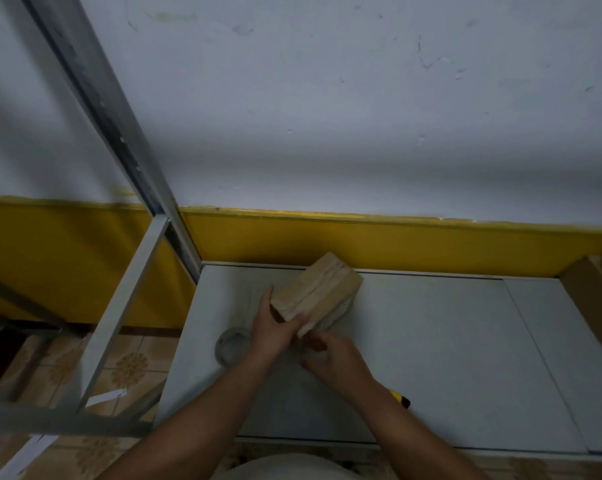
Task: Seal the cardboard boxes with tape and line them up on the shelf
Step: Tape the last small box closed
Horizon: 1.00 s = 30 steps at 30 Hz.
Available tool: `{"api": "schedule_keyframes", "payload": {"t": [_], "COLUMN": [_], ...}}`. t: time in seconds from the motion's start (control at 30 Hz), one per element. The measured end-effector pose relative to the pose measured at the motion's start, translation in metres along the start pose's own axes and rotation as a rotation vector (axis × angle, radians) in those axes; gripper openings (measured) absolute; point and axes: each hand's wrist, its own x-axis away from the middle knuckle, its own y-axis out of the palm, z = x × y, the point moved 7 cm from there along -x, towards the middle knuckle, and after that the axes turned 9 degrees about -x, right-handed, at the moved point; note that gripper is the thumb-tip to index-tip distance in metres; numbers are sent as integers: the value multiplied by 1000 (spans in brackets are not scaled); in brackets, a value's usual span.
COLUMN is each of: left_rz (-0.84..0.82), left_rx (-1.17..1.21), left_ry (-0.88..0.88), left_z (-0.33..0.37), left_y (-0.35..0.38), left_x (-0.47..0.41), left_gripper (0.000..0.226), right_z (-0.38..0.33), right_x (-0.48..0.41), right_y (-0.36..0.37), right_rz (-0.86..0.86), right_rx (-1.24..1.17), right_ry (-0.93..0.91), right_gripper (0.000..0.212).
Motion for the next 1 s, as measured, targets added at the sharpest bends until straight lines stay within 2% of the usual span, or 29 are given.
{"api": "schedule_keyframes", "payload": {"t": [0.03,0.1,0.17,0.2,0.23,0.27,0.37,0.43,0.5,0.6,0.7,0.77,0.83,0.9,1.0], "left_rz": [-29,-94,-185,-238,-299,-358,-499,-538,-475,-145,72,69,-49,-164,-156], "left_rx": [-12,-37,-81,-114,-149,-164,-160,-173,-235,-430,-355,-237,-111,-44,-15], "left_ry": [-9,-44,-50,-36,-20,-13,4,51,99,199,97,-17,-80,-13,110], "left_z": [4,9,20,25,31,37,53,59,64,69,52,33,21,19,22], "left_y": [-3,-9,-13,-14,-13,-11,-3,1,2,-5,-10,-4,10,23,22], "left_x": [-6,-18,-26,-30,-32,-34,-42,-48,-54,-55,-38,-18,6,24,21], "left_gripper": [116,116,111,109,107,105,104,108,107,99,98,95,88,84,70], "right_z": [2,7,13,15,19,19,24,23,26,23,18,16,11,4,-11], "right_x": [-2,-2,1,-1,-7,-16,-44,-49,-50,-46,-34,-26,-21,-25,-39], "right_y": [-10,-54,-107,-128,-140,-146,-136,-122,-116,-110,-101,-94,-86,-79,-69], "right_rz": [41,291,584,660,663,600,282,121,93,211,342,441,515,538,484], "right_rx": [-2,-39,-115,-151,-178,-183,-136,-155,-208,-201,-220,-270,-324,-342,-332], "right_ry": [8,20,-1,-15,-12,14,125,168,195,78,24,38,67,69,19], "right_gripper": [27,4,13,7,8,25,74,88,76,36,22,25,28,27,25]}}
